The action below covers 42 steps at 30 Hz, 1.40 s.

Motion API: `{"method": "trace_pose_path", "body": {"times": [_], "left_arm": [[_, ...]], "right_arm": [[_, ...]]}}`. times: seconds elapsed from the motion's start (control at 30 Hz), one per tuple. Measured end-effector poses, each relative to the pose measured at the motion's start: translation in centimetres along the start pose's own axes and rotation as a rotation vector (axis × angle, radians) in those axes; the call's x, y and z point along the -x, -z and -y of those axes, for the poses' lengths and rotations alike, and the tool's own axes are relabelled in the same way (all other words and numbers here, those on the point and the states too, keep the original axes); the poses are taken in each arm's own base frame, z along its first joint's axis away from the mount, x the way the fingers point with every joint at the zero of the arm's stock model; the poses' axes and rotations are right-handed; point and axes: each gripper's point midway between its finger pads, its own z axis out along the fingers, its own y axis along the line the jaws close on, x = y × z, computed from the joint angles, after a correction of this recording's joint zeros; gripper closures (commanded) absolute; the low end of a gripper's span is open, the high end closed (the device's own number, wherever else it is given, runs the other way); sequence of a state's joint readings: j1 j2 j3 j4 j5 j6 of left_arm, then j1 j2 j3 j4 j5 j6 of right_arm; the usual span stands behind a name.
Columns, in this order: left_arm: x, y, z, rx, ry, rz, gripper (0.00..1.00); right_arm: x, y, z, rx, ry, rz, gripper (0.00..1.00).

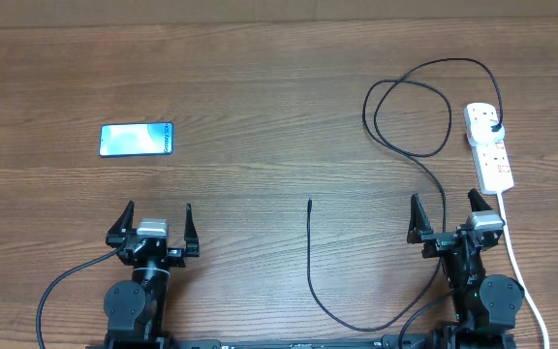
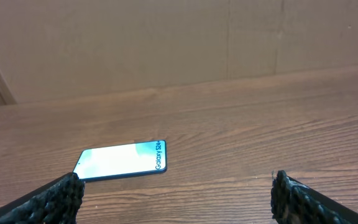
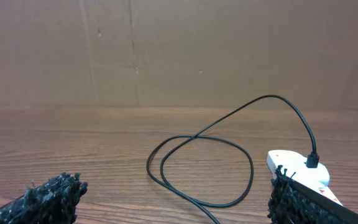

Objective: Plug charger to phone and switch on socket

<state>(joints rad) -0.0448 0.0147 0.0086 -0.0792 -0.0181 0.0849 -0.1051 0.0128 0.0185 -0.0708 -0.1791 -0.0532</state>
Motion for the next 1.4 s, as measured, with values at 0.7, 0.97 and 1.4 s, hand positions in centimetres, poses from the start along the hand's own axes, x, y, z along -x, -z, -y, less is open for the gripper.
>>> {"method": "trace_pose_path", "body": {"times": [0.7, 0.97, 1.4], "left_arm": [[0.01, 0.0, 0.0, 0.0, 0.0, 0.0, 0.01], [0.01, 0.0, 0.0, 0.0, 0.0, 0.0, 0.0], [0.83, 0.47, -0.18, 0.005, 0.041, -0.019, 0.0]], "right_arm": [[0.0, 0.0, 0.0, 0.0, 0.0, 0.0, 0.0], [0.0, 0.0, -0.01, 0.0, 0.0, 0.0, 0.0], [-0.01, 0.0, -0.01, 0.0, 0.0, 0.0, 0.0]]}}
